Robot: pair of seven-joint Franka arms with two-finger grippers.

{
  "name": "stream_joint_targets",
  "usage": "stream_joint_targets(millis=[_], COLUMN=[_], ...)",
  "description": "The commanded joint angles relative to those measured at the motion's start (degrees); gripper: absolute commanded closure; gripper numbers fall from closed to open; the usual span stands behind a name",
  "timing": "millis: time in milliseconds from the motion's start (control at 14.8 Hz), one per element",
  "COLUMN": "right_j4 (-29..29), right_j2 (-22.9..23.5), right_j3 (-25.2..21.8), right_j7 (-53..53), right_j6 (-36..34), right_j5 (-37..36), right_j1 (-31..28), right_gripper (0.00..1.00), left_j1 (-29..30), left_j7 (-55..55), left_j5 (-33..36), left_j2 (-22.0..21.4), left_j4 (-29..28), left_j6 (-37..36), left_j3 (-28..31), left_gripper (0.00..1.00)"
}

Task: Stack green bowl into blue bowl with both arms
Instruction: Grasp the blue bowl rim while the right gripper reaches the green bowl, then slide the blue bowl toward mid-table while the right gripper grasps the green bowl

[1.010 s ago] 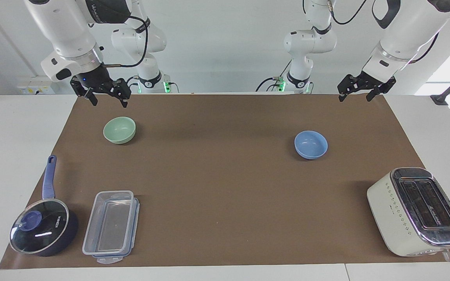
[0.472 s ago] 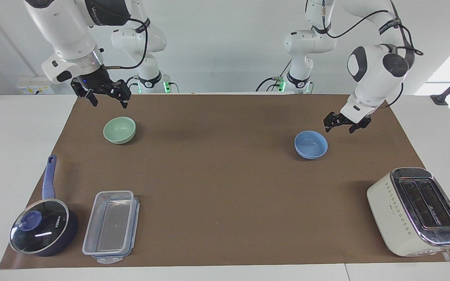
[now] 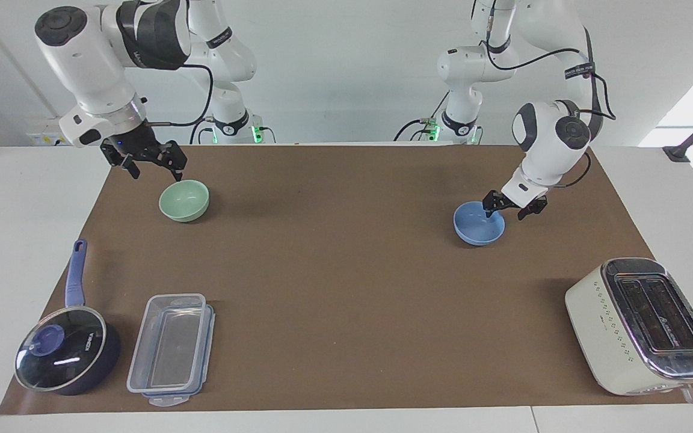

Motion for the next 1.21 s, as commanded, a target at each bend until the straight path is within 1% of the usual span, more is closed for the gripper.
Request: stream_joint_targets(millis=[0, 135, 202, 269, 472, 606, 674, 808, 876, 943, 1010, 1078, 1145], right_j4=[-15.6, -18.7, -20.2, -21.7, -27.2, -29.2, -29.7, -30.5, -31.1, -31.7, -32.2, -32.2, -32.3], right_j2=[-7.4, -6.8, -6.2, -6.0, -5.5, -5.1, -4.6, -3.1, -2.5, -2.4, -2.5, -2.5, -2.5], right_j3=[0.3, 0.3, 0.3, 0.3, 0.3, 0.3, 0.3, 0.3, 0.3, 0.3, 0.3, 0.3, 0.3], right_j7=[-2.9, -4.0, -4.3, -4.6, -9.3, -13.8, -16.0, -17.7, -18.2, -18.8, -19.4, -19.7, -19.7], right_j6=[10.5, 12.5, 14.2, 15.9, 21.9, 24.5, 25.3, 26.5, 26.7, 27.1, 27.4, 27.5, 27.6], right_j5=[0.4, 0.4, 0.4, 0.4, 0.4, 0.4, 0.4, 0.4, 0.4, 0.4, 0.4, 0.4, 0.4], right_j1=[-2.1, -3.2, -3.4, -3.8, -6.5, -9.7, -10.9, -12.5, -12.8, -12.8, -12.8, -12.8, -12.8], right_gripper=[0.0, 0.0, 0.0, 0.0, 0.0, 0.0, 0.0, 0.0, 0.0, 0.0, 0.0, 0.0, 0.0], left_j1=[-1.1, -1.1, -1.1, -1.1, -0.8, -0.4, -0.8, -2.4, -5.3, -7.8, -11.3, -16.9, -21.6], left_j7=[0.4, 0.3, 0.2, 0.3, 0.1, -0.3, -1.2, -6.9, -10.8, -15.2, -21.4, -30.8, -36.5], left_j5=[0.9, 0.9, 0.9, 1.0, 0.9, 0.9, 0.9, -0.3, -3.0, -5.7, -6.8, -7.2, -7.2], left_j2=[-0.7, -0.8, -1.0, -1.0, -0.7, 0.4, 1.8, 6.5, 8.7, 9.9, 10.2, 10.4, 10.0], left_j4=[-1.4, -2.0, -2.5, -2.9, -2.3, 0.9, 5.0, 17.6, 23.7, 27.5, 28.8, 28.3, 26.3], left_j6=[1.4, 1.9, 2.7, 3.3, 3.3, 1.1, -2.9, -14.1, -18.8, -21.4, -21.5, -19.6, -17.5], left_j3=[0.2, 0.2, 0.2, 0.2, 0.2, 0.2, 0.2, -0.5, -0.4, -0.3, -0.4, -0.4, -0.4], left_gripper=[0.26, 0.57, 0.76, 1.0, 1.0, 1.0, 1.0, 1.0, 1.0, 1.0, 1.0, 1.0, 1.0])
